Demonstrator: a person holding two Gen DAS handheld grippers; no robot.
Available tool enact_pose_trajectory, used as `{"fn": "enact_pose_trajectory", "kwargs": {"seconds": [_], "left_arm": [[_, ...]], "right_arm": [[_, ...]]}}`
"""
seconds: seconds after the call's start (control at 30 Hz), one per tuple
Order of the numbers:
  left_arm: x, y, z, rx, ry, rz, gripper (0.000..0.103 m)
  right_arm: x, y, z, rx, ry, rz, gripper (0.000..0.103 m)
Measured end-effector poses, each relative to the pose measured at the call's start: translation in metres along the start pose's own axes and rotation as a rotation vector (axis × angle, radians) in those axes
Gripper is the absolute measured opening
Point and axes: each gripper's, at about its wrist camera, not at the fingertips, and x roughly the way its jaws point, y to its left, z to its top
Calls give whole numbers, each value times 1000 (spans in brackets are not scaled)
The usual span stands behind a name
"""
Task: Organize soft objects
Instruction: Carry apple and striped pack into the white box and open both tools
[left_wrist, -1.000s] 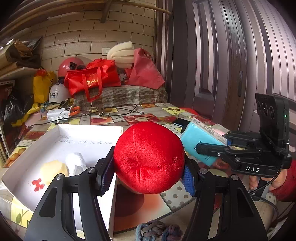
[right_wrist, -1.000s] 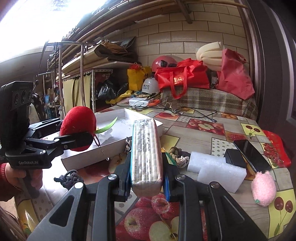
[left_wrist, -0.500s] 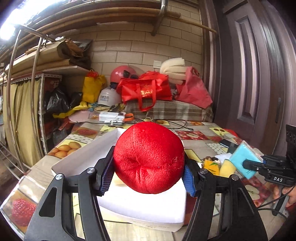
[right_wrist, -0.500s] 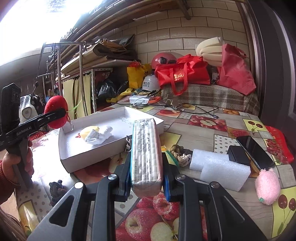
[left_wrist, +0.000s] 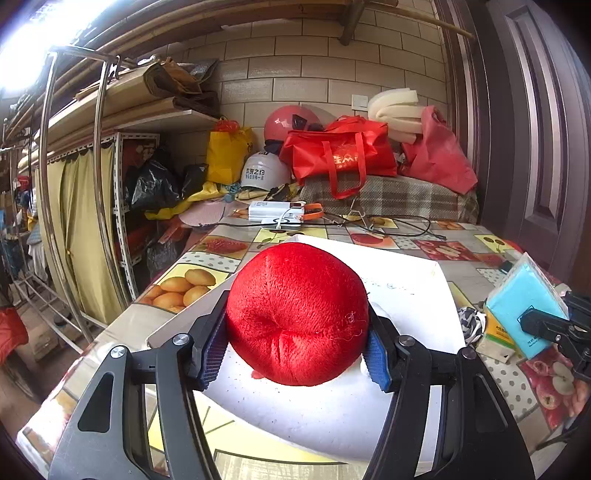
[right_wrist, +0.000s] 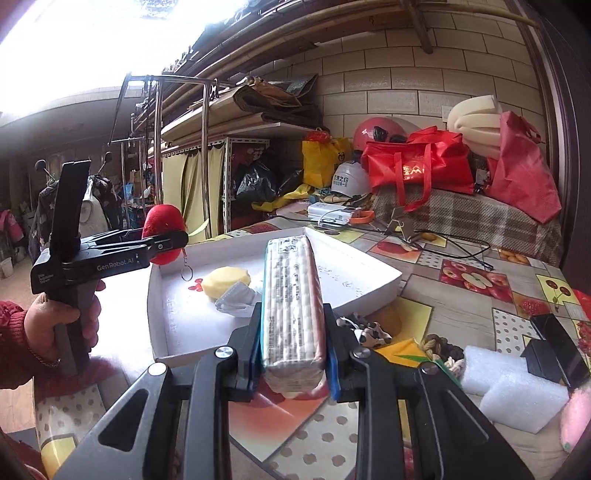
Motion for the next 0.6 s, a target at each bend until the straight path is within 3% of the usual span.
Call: {"fn": "enact_pose_trajectory", "kwargs": {"seconds": [0.33,0.6], "left_arm": [[34,13,14,-15,-14,72,63],[61,23,20,-60,55,89,63]], "right_arm": [[56,3,19,59,19,-15,26],[95,3,33,68,56,-55,26]]}}
